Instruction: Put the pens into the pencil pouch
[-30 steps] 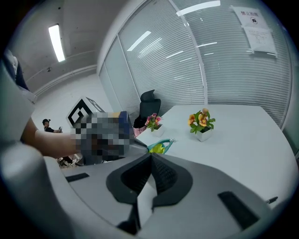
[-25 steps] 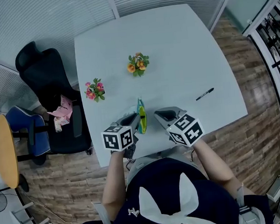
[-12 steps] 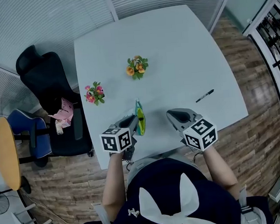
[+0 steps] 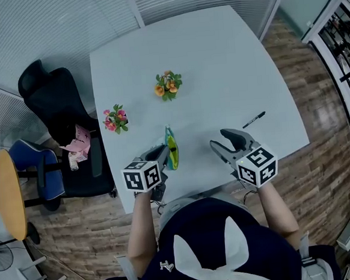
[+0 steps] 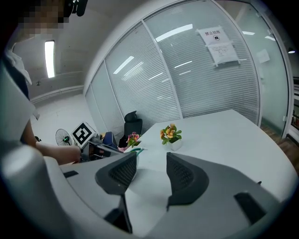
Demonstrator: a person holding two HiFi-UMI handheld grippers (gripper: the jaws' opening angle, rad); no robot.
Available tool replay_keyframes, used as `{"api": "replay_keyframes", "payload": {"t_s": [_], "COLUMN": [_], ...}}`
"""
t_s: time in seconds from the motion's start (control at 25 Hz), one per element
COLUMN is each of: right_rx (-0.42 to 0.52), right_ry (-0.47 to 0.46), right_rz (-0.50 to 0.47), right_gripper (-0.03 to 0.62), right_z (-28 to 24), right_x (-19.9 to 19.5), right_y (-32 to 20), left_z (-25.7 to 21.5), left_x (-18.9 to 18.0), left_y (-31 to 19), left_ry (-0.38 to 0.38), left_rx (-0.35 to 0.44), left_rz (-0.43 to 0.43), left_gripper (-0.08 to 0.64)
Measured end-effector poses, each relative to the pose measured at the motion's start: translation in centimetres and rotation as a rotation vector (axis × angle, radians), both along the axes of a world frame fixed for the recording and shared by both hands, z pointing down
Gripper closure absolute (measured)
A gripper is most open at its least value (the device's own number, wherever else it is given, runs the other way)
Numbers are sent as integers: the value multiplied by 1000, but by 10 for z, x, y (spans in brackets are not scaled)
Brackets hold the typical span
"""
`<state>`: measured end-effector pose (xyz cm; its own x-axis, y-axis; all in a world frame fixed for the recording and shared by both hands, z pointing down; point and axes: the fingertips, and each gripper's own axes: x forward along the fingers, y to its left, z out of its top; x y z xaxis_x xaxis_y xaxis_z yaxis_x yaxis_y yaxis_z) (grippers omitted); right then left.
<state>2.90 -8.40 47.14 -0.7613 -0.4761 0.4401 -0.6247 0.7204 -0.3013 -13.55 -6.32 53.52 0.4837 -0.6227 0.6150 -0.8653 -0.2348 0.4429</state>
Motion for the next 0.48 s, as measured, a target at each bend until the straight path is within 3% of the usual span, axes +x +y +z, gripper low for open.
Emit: {"api": "replay_keyframes", "payload": {"t_s": [0.48], "right_rx": [-9], "right_ry": [26], "right_rz": [63], "right_gripper": [383], "right_z": [9], "right_x": [24], "right_y": [-13], "left_z": [4], "left_x": [0], "left_y": [-6], "left_ry": [-1], "left_rx": [-14], "left_rz": [2], "left_gripper": [514]}}
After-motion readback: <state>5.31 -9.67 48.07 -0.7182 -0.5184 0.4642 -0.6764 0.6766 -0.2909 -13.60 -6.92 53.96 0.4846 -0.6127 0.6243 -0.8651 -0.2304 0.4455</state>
